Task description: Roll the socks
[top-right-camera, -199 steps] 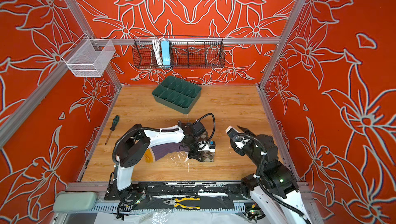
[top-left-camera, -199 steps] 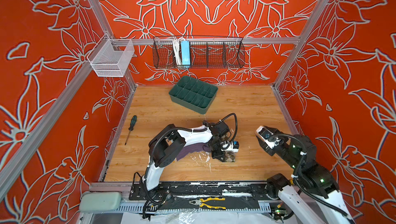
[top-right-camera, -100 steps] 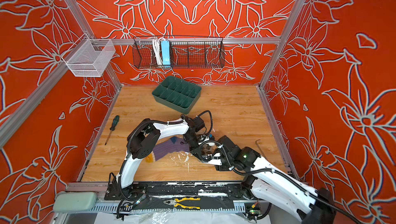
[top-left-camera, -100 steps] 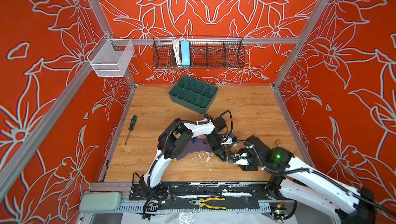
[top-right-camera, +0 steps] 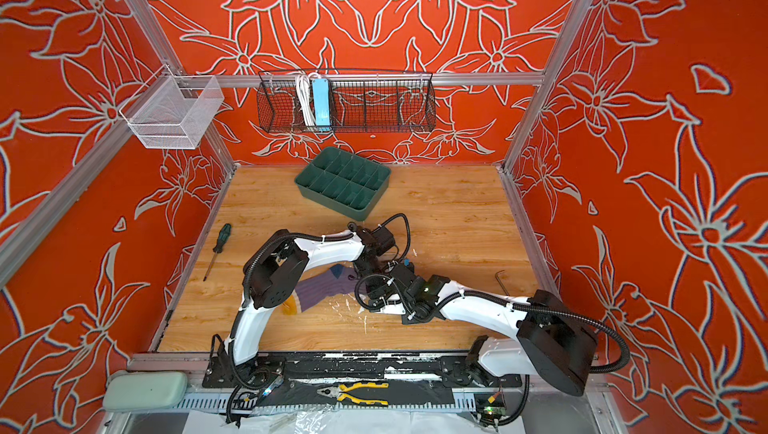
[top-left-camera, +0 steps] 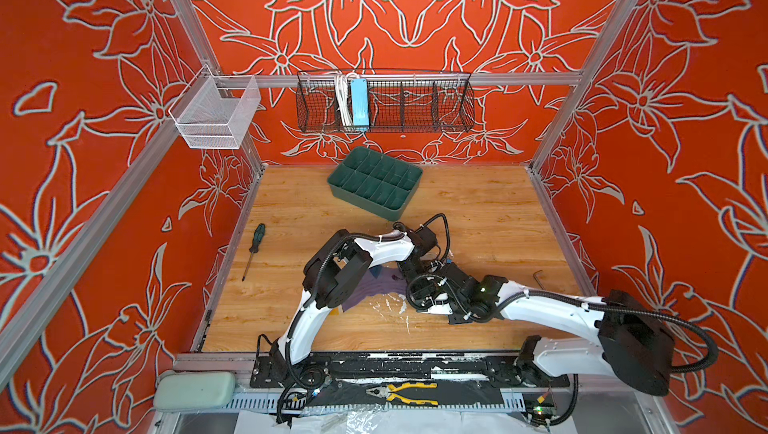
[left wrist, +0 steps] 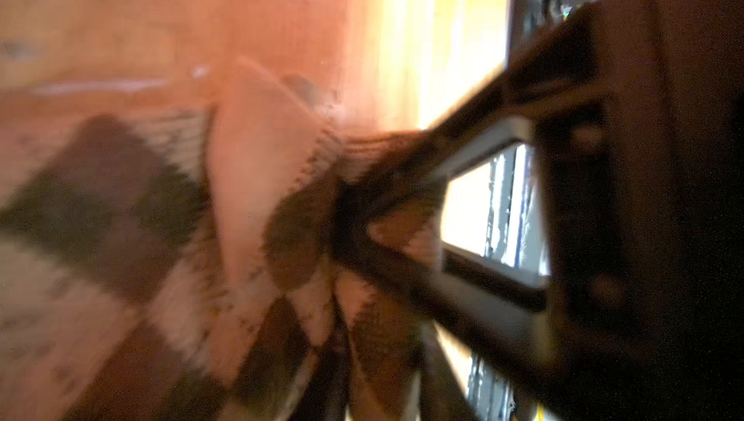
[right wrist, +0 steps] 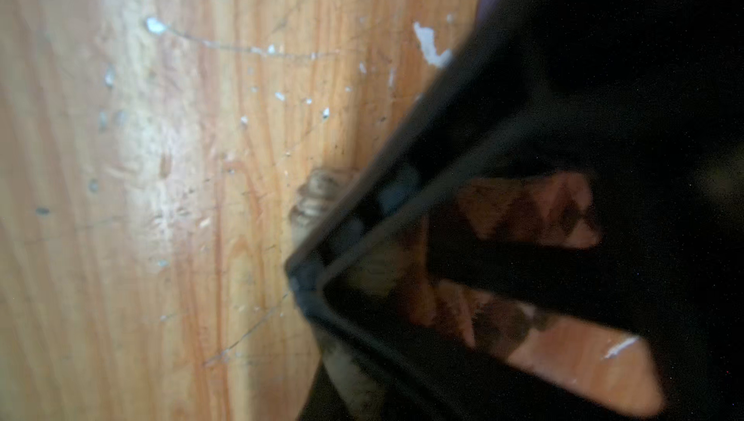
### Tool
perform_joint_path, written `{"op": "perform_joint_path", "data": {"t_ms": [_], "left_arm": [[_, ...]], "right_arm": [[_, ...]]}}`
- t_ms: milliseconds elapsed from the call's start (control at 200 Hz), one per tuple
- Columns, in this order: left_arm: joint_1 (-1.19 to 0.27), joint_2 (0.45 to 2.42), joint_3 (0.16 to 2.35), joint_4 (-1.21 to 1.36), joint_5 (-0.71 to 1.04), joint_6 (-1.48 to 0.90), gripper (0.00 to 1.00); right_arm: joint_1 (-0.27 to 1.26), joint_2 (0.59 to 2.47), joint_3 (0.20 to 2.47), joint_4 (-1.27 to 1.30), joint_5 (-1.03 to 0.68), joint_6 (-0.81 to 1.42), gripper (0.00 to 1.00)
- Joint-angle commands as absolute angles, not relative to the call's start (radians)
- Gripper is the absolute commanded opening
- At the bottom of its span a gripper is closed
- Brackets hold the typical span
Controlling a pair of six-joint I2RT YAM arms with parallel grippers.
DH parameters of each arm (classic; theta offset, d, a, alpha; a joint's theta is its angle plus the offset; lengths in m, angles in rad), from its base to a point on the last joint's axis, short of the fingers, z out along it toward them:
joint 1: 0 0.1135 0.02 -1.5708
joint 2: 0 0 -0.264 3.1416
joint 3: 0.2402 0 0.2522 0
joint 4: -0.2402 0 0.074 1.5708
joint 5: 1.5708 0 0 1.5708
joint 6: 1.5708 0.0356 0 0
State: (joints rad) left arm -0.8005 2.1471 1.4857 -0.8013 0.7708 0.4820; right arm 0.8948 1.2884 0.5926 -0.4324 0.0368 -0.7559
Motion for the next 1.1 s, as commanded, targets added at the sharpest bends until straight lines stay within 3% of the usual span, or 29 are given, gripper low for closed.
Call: {"op": "perform_joint_path", "data": {"t_ms": [0, 160, 245, 340, 395, 430, 565, 696, 806, 886, 1096], "left_arm": [[-0.785, 2.033, 1.399, -0.708, 0.663, 0.431, 0.42], [-0.728, 1.794, 1.248, -0.48, 0.574, 0.341, 0.55], [-0.682, 1.636, 1.156, -0.35, 0.444, 0.293, 0.57], [-0.622, 1.433, 1.043, -0.216, 0.29, 0.265, 0.66], [-0.573, 1.321, 0.971, -0.136, 0.252, 0.251, 0.78], [-0.534, 1.255, 0.933, -0.099, 0.233, 0.217, 0.99], [-0.345, 1.112, 0.904, -0.138, 0.246, 0.057, 0.97], [-0.31, 1.019, 0.903, -0.214, 0.392, 0.135, 1.0], [-0.337, 0.948, 0.916, -0.293, 0.561, 0.246, 0.85], [-0.46, 0.89, 0.896, -0.342, 0.491, 0.384, 0.81], [-0.954, 0.853, 0.692, -0.221, -0.007, 0.687, 0.79]], "right_arm": [[0.9, 1.296, 0.591, -0.499, 0.017, -0.737, 0.0], [0.9, 1.266, 0.583, -0.542, -0.037, -0.735, 0.0], [0.899, 1.271, 0.583, -0.56, -0.059, -0.732, 0.0], [0.897, 1.291, 0.593, -0.588, -0.094, -0.724, 0.0], [0.895, 1.31, 0.608, -0.607, -0.128, -0.711, 0.0], [0.893, 1.325, 0.619, -0.622, -0.158, -0.705, 0.0], [0.86, 1.411, 0.691, -0.696, -0.279, -0.672, 0.0], [0.798, 1.516, 0.765, -0.782, -0.379, -0.655, 0.0], [0.751, 1.611, 0.827, -0.853, -0.394, -0.653, 0.0], [0.72, 1.66, 0.862, -0.882, -0.412, -0.652, 0.0], [0.664, 1.767, 0.909, -0.85, -0.354, -0.623, 0.02]]}}
